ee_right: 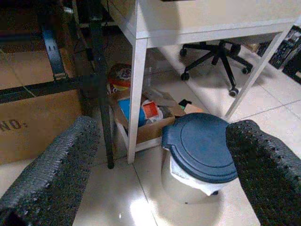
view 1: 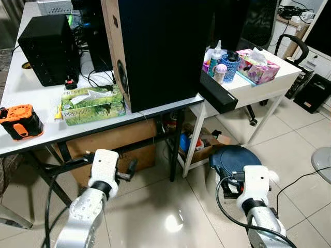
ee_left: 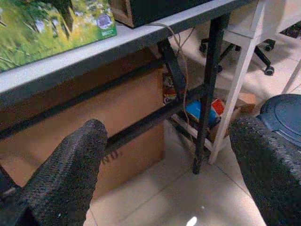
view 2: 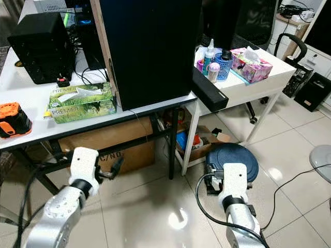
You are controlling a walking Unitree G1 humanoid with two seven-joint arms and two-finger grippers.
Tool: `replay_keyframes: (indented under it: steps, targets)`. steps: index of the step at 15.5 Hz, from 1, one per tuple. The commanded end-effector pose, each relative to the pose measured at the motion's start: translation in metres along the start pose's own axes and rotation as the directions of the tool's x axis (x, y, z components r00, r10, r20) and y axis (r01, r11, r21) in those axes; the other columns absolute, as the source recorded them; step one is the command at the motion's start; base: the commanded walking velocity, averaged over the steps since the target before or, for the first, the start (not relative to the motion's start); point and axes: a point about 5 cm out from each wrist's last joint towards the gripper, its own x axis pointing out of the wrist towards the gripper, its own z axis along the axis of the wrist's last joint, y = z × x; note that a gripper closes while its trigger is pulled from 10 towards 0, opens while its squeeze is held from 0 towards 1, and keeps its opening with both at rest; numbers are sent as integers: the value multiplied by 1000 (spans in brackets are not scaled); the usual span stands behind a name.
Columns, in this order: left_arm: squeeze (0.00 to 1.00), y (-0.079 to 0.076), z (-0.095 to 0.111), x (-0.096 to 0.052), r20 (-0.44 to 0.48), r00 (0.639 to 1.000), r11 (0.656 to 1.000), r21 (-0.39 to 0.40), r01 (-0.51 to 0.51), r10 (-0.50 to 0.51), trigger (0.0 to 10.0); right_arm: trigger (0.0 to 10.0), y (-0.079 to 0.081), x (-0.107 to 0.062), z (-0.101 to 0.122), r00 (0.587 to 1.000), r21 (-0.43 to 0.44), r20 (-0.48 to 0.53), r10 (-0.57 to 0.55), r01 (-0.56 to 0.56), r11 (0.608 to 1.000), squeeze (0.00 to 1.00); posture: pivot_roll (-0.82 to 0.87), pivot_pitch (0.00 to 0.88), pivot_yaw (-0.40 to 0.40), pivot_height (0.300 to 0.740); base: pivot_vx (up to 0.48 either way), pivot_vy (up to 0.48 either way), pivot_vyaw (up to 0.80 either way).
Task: Picking trash to rubbish bin
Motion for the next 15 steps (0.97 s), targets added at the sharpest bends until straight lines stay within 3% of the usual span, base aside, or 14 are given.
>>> replay_keyframes:
  steps: [1,4,15]
  targets:
    - [0,2,6,3,33,999,1000,17,-6,6,10000,10000,4,3,-1,1000,15,-2,18,-18,1000,0,-70,0,-16,740,0,0,0]
    - [0,4,7,5,30,999,1000,8,-13,12,10000,10000,7,8,-6,1000,7,-12,20,-20,1000,0,-63,0,-26,740,-82,0,0]
    - [0,7,9,7,29,999,999,30,-17,16,10000,10000,12,17,-5,1000,8,0,29,-29,1000,0,-44,0,-28,740,-302,0,0]
